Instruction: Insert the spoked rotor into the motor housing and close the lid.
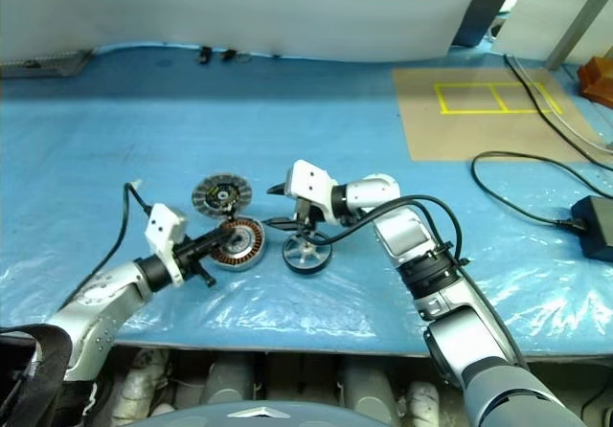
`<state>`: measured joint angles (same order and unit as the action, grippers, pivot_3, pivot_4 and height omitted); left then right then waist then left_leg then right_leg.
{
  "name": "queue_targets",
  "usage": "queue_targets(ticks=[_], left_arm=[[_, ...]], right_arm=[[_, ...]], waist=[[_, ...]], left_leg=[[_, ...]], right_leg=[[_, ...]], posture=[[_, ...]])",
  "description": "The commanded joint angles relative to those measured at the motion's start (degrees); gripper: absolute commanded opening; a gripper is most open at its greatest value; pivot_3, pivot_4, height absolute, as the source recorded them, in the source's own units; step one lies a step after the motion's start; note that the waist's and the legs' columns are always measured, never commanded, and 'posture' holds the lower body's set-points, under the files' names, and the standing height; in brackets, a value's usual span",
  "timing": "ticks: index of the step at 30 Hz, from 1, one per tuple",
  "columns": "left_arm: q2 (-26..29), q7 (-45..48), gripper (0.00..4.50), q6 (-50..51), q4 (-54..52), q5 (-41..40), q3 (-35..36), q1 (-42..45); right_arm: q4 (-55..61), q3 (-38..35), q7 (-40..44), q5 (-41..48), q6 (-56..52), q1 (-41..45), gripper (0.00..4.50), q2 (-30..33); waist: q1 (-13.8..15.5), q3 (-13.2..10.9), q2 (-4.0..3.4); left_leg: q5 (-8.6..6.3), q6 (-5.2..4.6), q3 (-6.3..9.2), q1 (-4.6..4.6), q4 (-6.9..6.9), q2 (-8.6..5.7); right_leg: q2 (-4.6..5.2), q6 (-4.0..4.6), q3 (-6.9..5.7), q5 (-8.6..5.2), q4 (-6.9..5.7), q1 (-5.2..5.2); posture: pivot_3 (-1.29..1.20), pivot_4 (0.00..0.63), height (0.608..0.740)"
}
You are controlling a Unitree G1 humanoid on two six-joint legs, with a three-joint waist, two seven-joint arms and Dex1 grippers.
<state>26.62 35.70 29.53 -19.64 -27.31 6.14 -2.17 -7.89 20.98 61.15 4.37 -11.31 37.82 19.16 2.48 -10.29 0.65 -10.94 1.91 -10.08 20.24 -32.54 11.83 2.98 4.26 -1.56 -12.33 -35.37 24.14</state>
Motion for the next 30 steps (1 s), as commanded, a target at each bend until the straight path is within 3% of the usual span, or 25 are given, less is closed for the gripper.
queue_targets(ticks=[1,15,24,30], left_arm=[[0.56,-0.20,0.03,0.69,-1.29,-1.07,1.04,0.45],[6.64,2.17,0.03,2.65,-3.05,5.09,-7.63,-0.52],[7.27,2.15,0.03,5.68,-6.46,3.53,-7.34,2.57],[4.76,1.01,0.03,5.89,-5.90,0.67,-3.63,4.97]], right_arm=[[0.59,-0.12,0.16,0.06,1.44,1.64,2.88,-0.52],[0.89,-0.13,0.30,-0.28,1.19,1.34,2.88,-0.72],[0.81,-0.03,0.55,-0.58,1.28,1.23,2.88,-0.69],[0.64,0.01,0.56,-0.76,1.34,1.10,2.88,-0.66]], waist=[[0.01,0.00,0.00],[0.02,0.00,0.00],[0.03,0.00,0.00],[0.07,0.00,0.00]], left_leg=[[0.00,0.00,0.00,0.01,0.00,0.00],[0.00,0.00,0.01,-0.01,0.04,0.03],[0.00,0.00,0.00,0.01,0.05,0.02],[0.01,0.01,-0.01,0.03,0.02,0.01]], right_leg=[[0.00,0.00,0.00,0.00,0.02,0.00],[0.00,-0.01,0.00,0.00,0.03,0.01],[0.01,0.00,0.00,0.00,0.05,0.01],[0.02,0.00,0.00,0.00,0.04,0.01]], posture=[[0.00,0.150,0.740],[0.00,0.150,0.740],[0.00,0.150,0.740],[0.00,0.150,0.740]])
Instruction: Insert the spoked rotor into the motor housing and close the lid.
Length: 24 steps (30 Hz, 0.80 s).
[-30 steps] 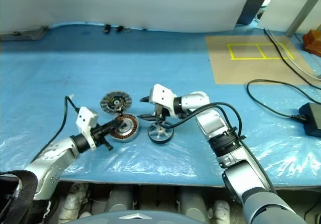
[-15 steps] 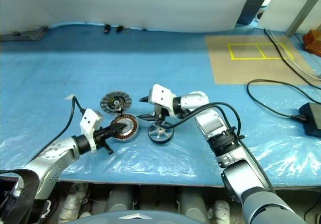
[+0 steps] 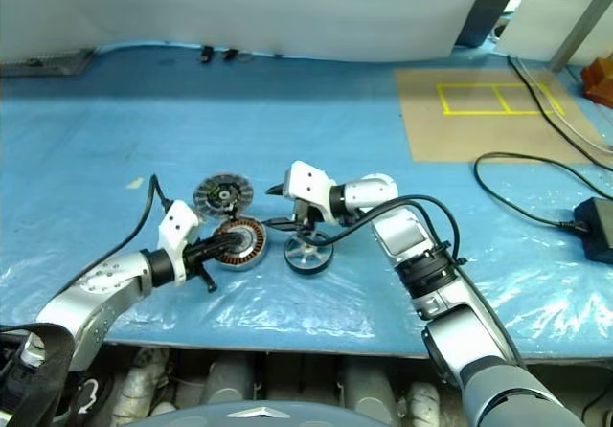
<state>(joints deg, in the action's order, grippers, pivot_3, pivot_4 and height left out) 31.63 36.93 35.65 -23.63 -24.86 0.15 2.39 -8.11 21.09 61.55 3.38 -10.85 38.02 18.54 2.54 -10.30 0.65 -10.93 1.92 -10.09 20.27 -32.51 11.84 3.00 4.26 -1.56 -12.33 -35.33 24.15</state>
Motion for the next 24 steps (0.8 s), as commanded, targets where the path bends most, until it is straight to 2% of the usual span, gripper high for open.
queue_targets(ticks=[1,6,17,24], left_arm=[[-0.15,-0.19,0.03,-0.44,-1.76,-1.67,2.51,0.23],[0.22,0.27,0.03,-0.57,-1.80,-1.77,2.73,-1.61],[-1.18,-2.88,0.03,-1.77,0.98,4.97,-3.46,-2.93],[2.23,-1.71,0.03,0.48,0.91,6.69,-5.44,-4.49]], right_arm=[[0.86,-0.09,0.18,0.25,0.82,0.88,2.88,-0.04],[0.78,0.13,0.19,-0.02,1.07,0.72,2.88,0.08],[0.62,0.18,0.30,-0.29,1.33,0.61,2.88,0.15],[0.82,0.11,0.45,-0.37,1.03,0.46,2.88,0.23]], waist=[[-0.12,0.00,0.00],[-0.17,0.00,0.00],[-0.04,0.00,0.00],[-0.07,0.00,0.00]], left_leg=[[0.00,0.00,0.00,0.00,0.00,0.00],[0.00,0.00,0.01,0.01,0.05,-0.01],[-0.01,-0.01,0.01,0.01,0.03,0.01],[0.00,-0.01,0.01,-0.06,0.03,0.01]], right_leg=[[0.00,0.00,0.00,0.00,0.00,0.00],[-0.05,0.01,-0.01,-0.01,0.00,0.04],[0.00,0.00,0.00,-0.01,0.02,0.02],[0.00,0.00,0.00,-0.01,0.01,-0.02]], posture=[[0.00,0.150,0.740],[0.00,0.150,0.740],[0.00,0.150,0.740],[0.00,0.150,0.740]])
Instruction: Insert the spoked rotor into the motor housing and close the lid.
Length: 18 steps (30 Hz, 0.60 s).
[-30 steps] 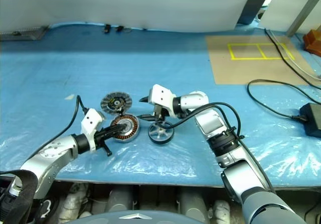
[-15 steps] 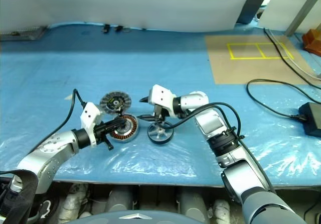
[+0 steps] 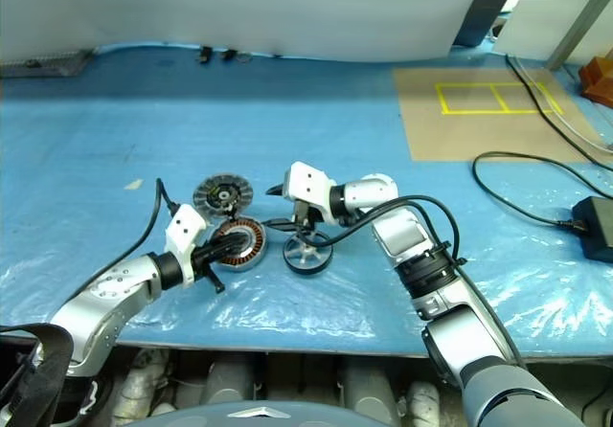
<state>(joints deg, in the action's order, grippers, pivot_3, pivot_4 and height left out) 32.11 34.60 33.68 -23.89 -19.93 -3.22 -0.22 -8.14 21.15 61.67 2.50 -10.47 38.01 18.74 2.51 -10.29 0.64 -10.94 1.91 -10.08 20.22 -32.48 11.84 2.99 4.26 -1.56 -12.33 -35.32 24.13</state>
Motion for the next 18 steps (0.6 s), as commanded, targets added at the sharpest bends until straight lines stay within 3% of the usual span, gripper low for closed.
queue_targets(ticks=[1,6,18], left_arm=[[2.46,0.81,0.03,2.80,1.15,2.16,-2.67,-2.08],[2.88,0.63,0.03,2.92,0.97,2.06,-2.90,-2.38],[-1.06,0.99,0.03,2.47,-2.30,-8.59,9.34,-3.58]], right_arm=[[0.84,0.07,0.36,0.45,0.60,0.47,2.88,0.01],[0.94,0.40,0.80,0.38,0.73,0.47,2.88,-0.06],[-0.05,0.03,1.05,0.42,1.26,0.81,2.88,-0.22]], waist=[[-0.05,0.00,0.00],[-0.03,0.02,-0.04],[-0.10,0.02,-0.03]], left_leg=[[0.00,0.00,0.00,-0.03,0.00,0.00],[0.00,0.00,0.00,-0.08,0.02,0.00],[0.00,0.00,0.00,-0.01,0.03,-0.01]], right_leg=[[0.00,0.00,0.00,0.00,0.00,-0.01],[0.00,-0.01,0.01,0.00,0.00,-0.04],[-0.02,0.00,0.00,0.00,0.01,0.00]], posture=[[0.00,0.150,0.740],[0.00,0.150,0.740],[0.00,0.150,0.740]])
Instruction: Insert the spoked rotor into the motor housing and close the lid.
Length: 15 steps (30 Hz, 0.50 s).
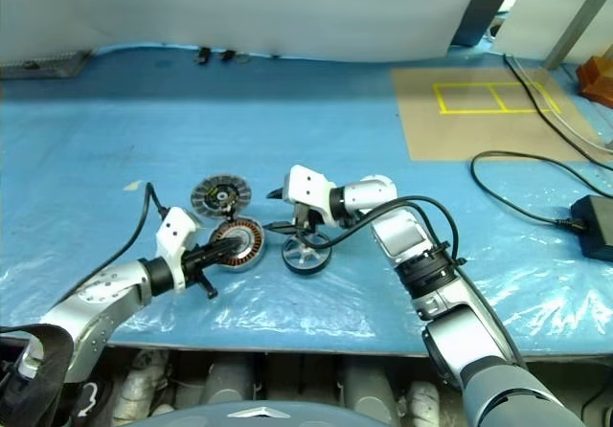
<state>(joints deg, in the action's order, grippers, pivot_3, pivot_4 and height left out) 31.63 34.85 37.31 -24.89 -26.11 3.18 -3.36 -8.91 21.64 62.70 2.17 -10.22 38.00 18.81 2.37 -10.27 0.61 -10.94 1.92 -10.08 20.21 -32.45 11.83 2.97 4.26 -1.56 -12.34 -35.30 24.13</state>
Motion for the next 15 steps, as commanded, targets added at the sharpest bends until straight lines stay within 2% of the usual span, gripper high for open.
queue_targets(ticks=[1,7,15], left_arm=[[-0.73,1.12,0.03,-2.38,-1.69,-2.66,3.51,-0.46],[-1.17,0.61,0.03,-3.38,-2.25,-2.67,3.33,0.47],[-0.37,0.15,0.03,-2.76,-0.69,2.13,-3.66,1.53]], right_arm=[[0.55,-0.56,-0.22,0.76,1.10,0.83,2.88,-0.46],[0.28,-0.52,-0.71,0.73,1.16,0.70,2.88,-1.06],[0.54,-0.24,-1.16,0.37,1.02,0.46,2.88,-1.22]], waist=[[0.06,0.00,0.01],[0.09,-0.01,0.02],[0.07,-0.01,0.02]], left_leg=[[0.00,0.00,0.00,0.03,0.00,0.00],[0.00,0.00,0.00,0.07,0.02,0.01],[0.00,0.00,0.00,0.06,0.04,0.02]], right_leg=[[0.00,0.00,0.00,0.00,0.01,0.01],[0.01,0.00,0.00,0.00,0.06,0.03],[0.01,0.00,0.00,0.00,0.07,0.04]], posture=[[0.00,0.150,0.740],[0.00,0.150,0.740],[0.00,0.150,0.740]])
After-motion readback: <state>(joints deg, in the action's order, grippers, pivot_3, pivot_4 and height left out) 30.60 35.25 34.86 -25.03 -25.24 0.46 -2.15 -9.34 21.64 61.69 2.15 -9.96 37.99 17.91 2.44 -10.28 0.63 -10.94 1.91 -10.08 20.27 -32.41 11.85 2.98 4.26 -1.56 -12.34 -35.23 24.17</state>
